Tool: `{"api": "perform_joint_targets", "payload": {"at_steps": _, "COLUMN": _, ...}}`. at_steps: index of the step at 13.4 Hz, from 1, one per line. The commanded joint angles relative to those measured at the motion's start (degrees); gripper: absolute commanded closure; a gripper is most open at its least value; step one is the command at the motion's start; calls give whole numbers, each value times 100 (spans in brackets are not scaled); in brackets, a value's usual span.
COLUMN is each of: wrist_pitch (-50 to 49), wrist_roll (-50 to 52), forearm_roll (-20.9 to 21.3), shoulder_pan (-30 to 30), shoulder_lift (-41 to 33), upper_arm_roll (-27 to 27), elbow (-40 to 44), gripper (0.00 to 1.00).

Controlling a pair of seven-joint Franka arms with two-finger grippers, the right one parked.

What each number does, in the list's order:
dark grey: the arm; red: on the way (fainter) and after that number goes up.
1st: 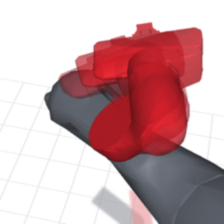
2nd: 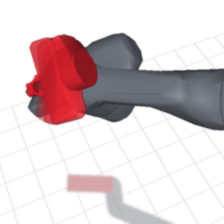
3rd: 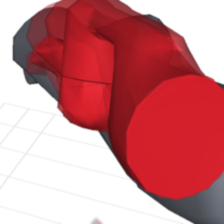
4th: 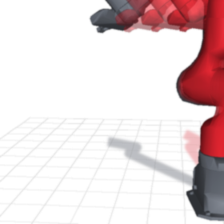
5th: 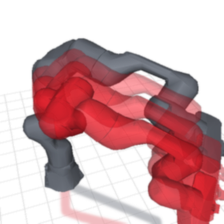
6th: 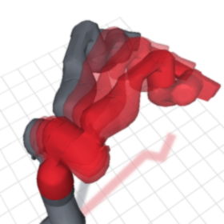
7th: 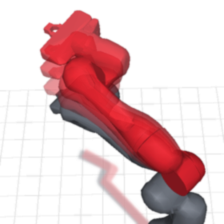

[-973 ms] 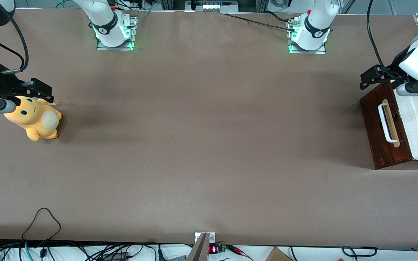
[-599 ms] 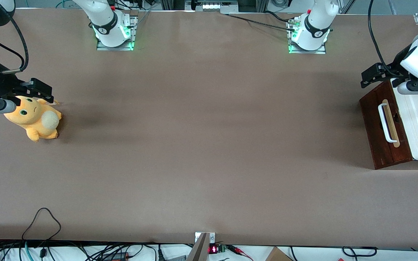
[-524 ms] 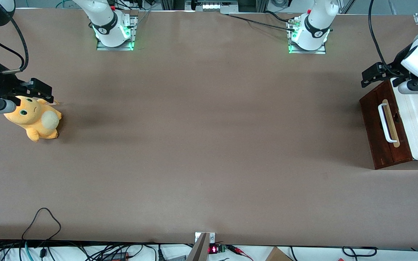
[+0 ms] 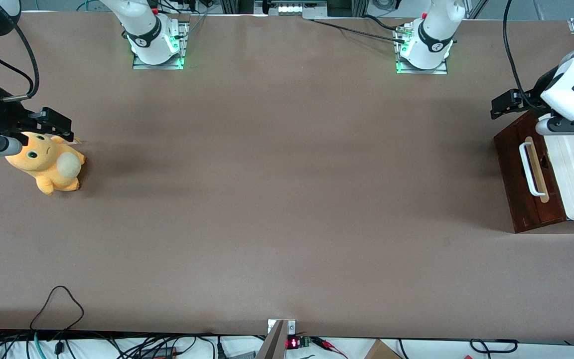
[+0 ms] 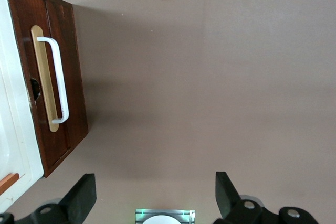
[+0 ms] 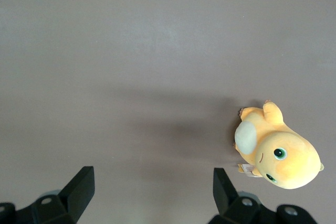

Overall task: Open lower drawer with left arm only
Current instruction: 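Lower the open left gripper onto the white drawer handle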

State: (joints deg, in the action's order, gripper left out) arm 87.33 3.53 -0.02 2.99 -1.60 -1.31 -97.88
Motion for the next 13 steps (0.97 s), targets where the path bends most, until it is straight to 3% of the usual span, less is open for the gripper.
{"api": "perform_joint_targets", "payload": {"at_steps": 1, "wrist_pitch": 117, "wrist_roll": -37, "forearm_roll": 237, "shoulder_pan": -36, "shoulder_lift": 203, "upper_arm_roll": 43, "elbow": 164, "gripper": 0}}
{"api": "perform_joint_targets", "payload": {"at_steps": 4, "wrist_pitch": 100, "wrist_roll": 216, "forearm_roll": 2044, "shoulder_pan": -27, "shoulder_lift": 597, "upper_arm_roll": 674, "elbow": 93, "gripper": 3}}
{"api": "perform_joint_targets", "payload": {"at_steps": 6, "wrist_pitch": 135, "wrist_roll": 743, "forearm_roll": 2741, "shoulder_pan": -44, "shoulder_lift": 835, "upper_arm_roll": 974, "elbow": -160, "gripper": 3}}
{"api": "perform_joint_targets", "payload": {"at_steps": 9, "wrist_pitch": 109, "wrist_roll": 1850, "forearm_roll": 4312, "shoulder_pan": -71, "shoulder_lift": 1134, "upper_arm_roll": 1492, "elbow": -897, "gripper": 3}}
{"api": "perform_joint_targets", "payload": {"at_steps": 13, "wrist_pitch": 91, "wrist_roll": 3054, "forearm_roll": 5632, "shoulder_pan": -71, "shoulder_lift": 1652, "upper_arm_roll": 1661, "elbow": -1610, "gripper": 5}}
